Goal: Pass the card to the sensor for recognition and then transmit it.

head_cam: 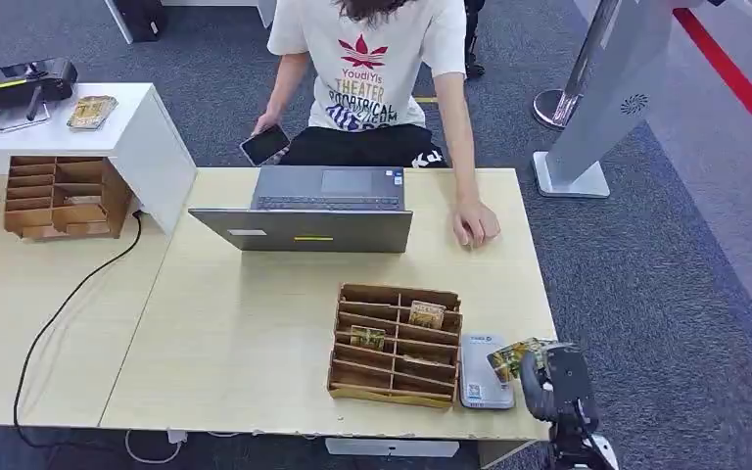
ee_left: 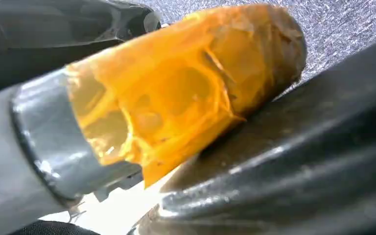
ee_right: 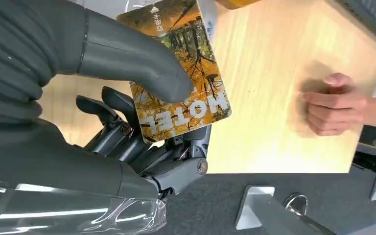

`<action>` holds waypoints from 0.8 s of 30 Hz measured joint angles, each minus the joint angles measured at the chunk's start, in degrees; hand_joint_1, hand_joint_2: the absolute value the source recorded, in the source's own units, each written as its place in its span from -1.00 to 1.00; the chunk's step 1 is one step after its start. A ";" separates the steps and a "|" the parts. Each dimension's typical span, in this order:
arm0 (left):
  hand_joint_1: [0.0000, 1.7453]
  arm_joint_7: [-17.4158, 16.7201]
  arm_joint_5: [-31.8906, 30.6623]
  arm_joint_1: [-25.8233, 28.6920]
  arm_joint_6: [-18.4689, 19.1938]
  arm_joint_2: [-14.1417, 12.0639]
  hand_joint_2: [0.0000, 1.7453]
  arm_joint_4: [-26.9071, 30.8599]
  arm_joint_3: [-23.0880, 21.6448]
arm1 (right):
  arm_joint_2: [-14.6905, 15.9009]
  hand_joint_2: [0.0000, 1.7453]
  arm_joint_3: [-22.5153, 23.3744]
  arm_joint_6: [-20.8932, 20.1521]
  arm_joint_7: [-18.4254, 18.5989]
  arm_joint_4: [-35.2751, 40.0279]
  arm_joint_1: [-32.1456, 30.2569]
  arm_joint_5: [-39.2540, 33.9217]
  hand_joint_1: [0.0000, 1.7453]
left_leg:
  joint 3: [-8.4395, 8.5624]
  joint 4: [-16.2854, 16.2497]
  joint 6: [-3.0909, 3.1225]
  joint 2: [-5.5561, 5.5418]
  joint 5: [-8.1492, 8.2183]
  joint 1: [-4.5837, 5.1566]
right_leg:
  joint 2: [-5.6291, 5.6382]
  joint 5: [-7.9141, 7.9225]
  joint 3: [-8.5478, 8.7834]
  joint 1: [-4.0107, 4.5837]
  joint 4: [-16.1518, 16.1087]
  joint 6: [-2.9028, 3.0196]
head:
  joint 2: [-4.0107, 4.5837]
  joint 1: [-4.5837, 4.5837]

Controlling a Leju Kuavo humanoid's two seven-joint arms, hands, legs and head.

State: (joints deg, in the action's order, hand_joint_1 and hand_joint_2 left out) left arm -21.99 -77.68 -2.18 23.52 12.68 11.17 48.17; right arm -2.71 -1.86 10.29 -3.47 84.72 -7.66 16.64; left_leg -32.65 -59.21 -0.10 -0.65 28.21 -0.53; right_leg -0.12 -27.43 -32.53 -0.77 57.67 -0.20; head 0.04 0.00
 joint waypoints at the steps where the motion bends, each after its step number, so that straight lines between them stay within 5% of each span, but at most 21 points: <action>1: -1.00 -0.02 -0.04 0.00 0.00 0.00 -1.00 0.00 0.00 | 0.00 1.00 0.00 0.02 0.22 -0.35 -0.01 0.87 1.00 | 0.00 0.00 0.00 0.00 0.00 0.00 | 0.00 0.00 0.00 0.00 0.00 0.00 | 0.00 0.00; 12: -1.00 -0.13 -0.70 -0.04 0.20 0.00 -1.00 0.00 0.07 | 0.00 1.00 -3.30 0.17 2.53 -4.02 0.42 8.63 1.00 | 0.00 0.01 0.00 0.00 0.00 -0.01 | 0.00 0.00 0.01 0.00 0.00 0.00 | 0.00 0.00; 24: -1.00 -0.18 -0.94 -0.07 0.39 -0.02 -1.00 0.00 0.09 | -0.02 1.00 -6.80 0.04 2.91 -6.53 2.28 9.24 1.00 | 0.00 0.01 0.00 0.00 0.00 0.00 | 0.00 0.00 0.01 0.00 0.00 0.00 | 0.00 0.00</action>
State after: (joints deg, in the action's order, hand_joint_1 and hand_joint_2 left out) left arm -22.16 -78.62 -2.24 23.91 12.66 11.17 48.26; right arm -2.73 -8.66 10.34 -0.57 78.18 -5.38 25.88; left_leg -32.65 -59.20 -0.10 -0.65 28.21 -0.53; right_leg -0.12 -27.43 -32.51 -0.77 57.68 -0.20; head 0.04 0.00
